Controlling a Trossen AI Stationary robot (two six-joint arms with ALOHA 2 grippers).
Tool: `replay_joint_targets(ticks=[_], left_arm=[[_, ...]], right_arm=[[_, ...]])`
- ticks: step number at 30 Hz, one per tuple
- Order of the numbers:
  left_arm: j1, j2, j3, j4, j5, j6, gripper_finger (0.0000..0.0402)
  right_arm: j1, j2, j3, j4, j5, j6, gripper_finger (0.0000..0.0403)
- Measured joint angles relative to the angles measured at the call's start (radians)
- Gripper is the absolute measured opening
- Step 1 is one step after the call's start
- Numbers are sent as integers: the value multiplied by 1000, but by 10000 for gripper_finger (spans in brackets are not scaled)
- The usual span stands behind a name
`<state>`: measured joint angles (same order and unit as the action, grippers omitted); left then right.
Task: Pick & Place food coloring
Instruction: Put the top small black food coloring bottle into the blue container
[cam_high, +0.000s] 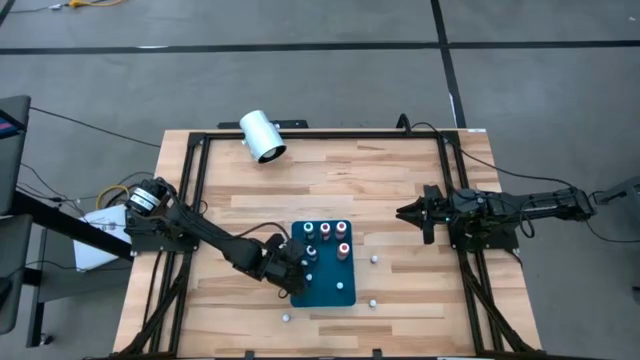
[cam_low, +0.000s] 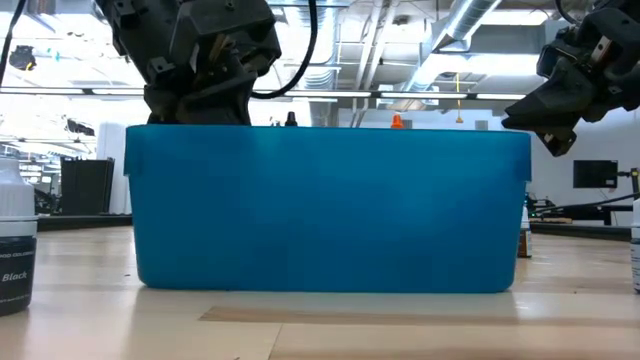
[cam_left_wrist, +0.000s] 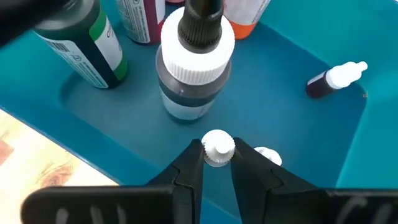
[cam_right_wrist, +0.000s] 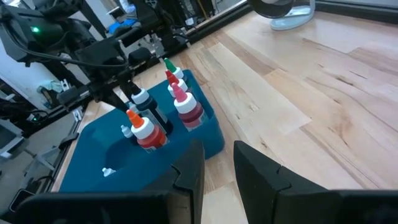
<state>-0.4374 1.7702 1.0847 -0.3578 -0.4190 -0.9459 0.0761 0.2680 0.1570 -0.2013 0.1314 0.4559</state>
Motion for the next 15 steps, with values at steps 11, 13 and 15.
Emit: replay_joint_targets(ticks=[11,13,15], left_arm=[[1,0,0,8,-33,3,56],[1,0,0,18,-31,6,56],[2,0,0,16,-24,5,56]], right_arm=[[0,0,0,0,0,-1,75],[0,0,0,0,0,-1,75],[0,0,0,0,0,-1,75]])
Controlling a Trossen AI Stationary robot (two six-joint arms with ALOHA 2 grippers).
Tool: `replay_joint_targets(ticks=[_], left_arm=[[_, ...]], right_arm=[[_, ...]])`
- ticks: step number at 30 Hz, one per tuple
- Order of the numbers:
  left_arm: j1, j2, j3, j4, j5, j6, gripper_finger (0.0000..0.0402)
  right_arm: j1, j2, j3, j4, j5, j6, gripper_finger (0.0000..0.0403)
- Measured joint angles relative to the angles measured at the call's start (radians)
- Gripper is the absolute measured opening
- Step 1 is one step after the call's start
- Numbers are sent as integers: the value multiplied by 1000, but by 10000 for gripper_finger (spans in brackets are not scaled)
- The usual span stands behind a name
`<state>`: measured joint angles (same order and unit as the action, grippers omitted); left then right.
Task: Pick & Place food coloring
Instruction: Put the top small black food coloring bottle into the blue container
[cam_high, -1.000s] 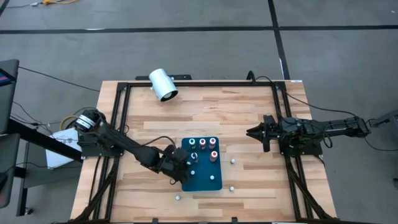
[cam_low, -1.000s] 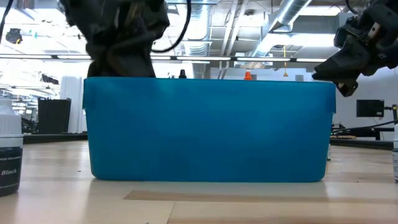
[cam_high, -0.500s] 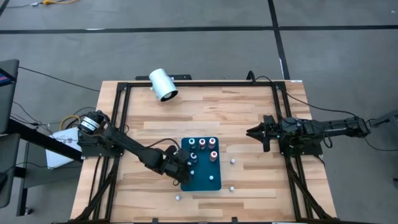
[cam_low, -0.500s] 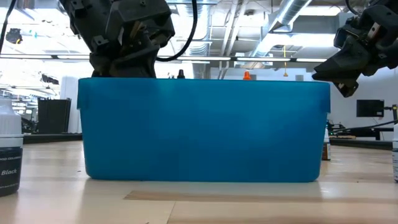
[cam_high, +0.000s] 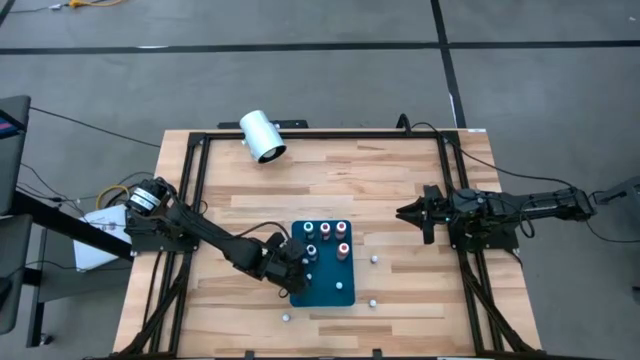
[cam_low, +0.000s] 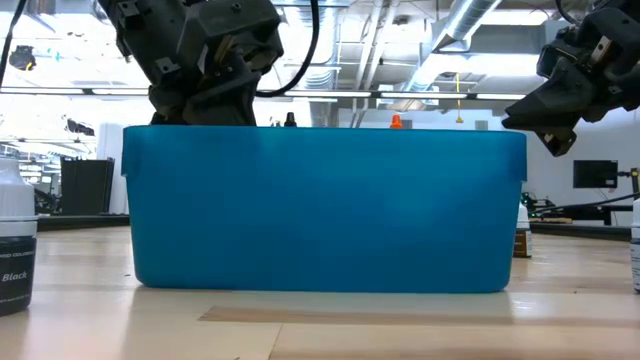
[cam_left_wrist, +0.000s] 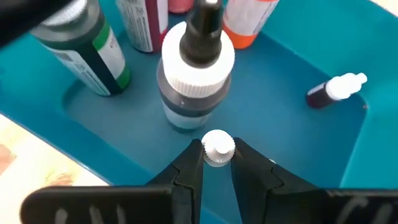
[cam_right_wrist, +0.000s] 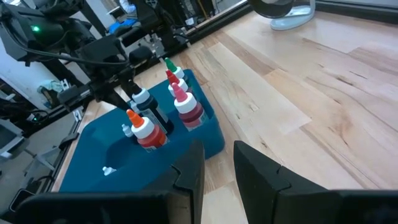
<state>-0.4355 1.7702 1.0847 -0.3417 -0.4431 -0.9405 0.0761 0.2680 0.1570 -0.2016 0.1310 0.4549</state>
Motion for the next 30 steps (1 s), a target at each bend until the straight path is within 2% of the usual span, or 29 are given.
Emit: replay_joint_targets(ticks=[30], left_arm=[[39,-3,0,-38,76,46,57]], right_arm=[[0,0,0,0,0,9,75]])
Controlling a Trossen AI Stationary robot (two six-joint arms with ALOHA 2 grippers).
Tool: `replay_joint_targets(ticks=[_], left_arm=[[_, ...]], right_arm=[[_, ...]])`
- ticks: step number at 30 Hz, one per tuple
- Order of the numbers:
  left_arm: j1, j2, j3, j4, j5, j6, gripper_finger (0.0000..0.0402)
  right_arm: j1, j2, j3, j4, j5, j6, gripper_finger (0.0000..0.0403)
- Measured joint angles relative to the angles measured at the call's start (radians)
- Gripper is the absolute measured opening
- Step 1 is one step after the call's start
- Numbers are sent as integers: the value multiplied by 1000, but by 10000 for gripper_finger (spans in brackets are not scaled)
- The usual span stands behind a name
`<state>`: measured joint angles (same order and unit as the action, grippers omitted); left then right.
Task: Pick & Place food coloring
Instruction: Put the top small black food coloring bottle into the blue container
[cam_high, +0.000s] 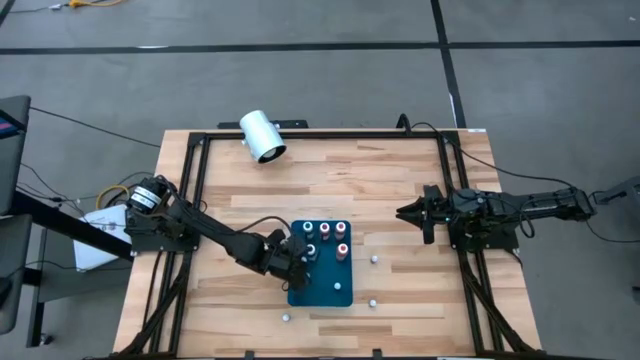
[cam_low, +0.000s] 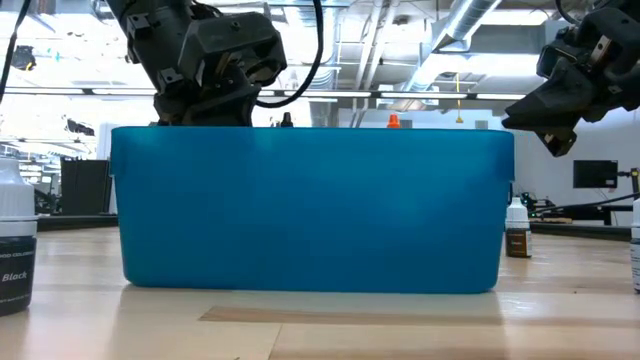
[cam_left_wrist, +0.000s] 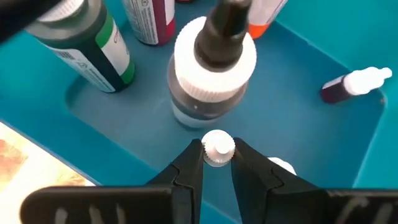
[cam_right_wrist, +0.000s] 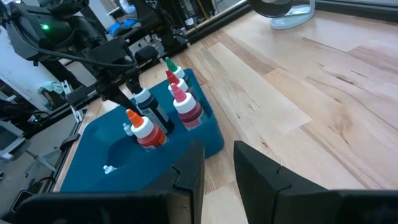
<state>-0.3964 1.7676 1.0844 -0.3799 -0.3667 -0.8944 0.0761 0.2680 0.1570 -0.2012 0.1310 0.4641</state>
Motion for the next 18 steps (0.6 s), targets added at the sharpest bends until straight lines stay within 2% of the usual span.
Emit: replay_joint_targets(ticks=[5,18], left_arm=[[-1,0,0,3,19,0,62],[-1,1,0,29,49,-1,113]], right_arm=[[0,0,0,0,0,0,75],[0,0,0,0,0,0,75]])
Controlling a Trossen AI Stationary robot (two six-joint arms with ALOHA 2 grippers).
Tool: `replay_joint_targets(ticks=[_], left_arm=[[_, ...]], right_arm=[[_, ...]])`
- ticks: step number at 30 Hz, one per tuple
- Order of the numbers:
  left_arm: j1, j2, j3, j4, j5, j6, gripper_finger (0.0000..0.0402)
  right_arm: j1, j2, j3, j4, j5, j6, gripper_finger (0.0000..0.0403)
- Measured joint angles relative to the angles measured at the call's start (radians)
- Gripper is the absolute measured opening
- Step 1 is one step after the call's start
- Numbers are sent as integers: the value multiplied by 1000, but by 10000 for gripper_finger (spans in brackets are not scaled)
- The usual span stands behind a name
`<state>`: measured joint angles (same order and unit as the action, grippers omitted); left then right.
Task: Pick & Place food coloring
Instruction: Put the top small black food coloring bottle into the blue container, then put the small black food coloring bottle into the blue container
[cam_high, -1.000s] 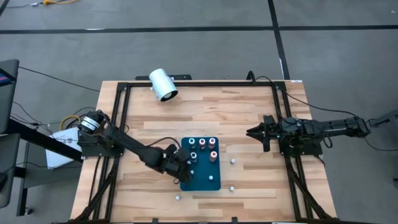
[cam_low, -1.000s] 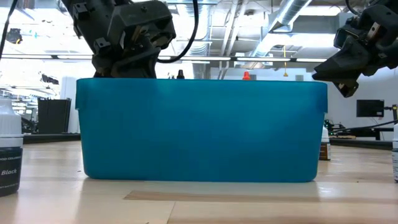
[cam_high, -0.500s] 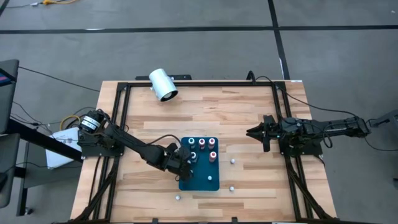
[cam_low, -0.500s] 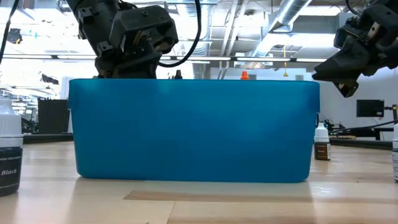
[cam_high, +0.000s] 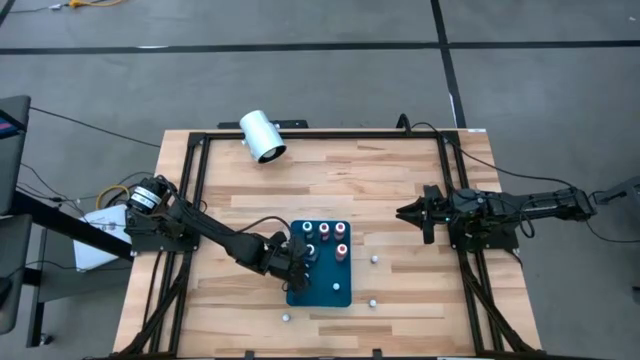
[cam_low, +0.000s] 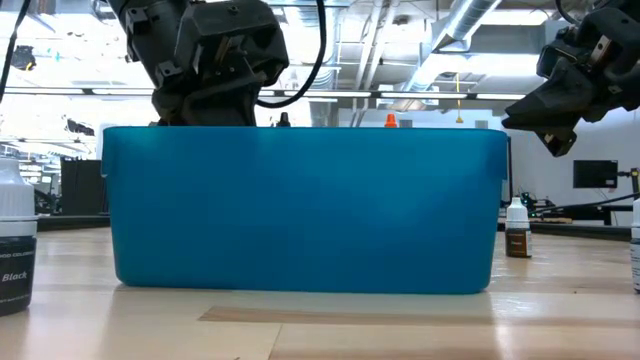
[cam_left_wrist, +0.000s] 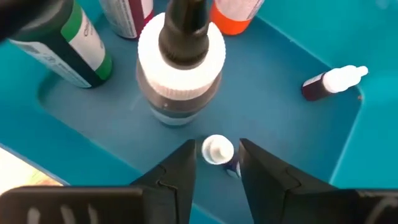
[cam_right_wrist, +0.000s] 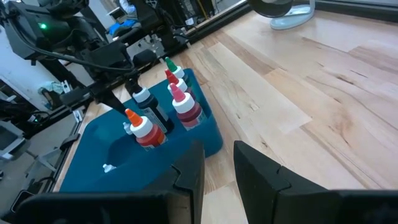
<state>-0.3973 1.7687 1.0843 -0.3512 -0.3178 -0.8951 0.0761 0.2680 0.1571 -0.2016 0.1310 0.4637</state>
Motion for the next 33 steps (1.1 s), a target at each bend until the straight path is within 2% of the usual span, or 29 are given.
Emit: replay_joint_targets(ticks=[6,17,26,33], left_arm=[[0,0,0,8,16,-4,127],[-1,-34,0,-29,84,-17,129],[-1,-167,-1,-107,80,-34,129],[-46,-301,-1,-108,186,-56,129]], right_arm=[[0,0,0,0,0,0,75],[0,0,0,0,0,0,75],[0,0,0,0,-1,0,75],[0,0,0,0,-2,0,75]])
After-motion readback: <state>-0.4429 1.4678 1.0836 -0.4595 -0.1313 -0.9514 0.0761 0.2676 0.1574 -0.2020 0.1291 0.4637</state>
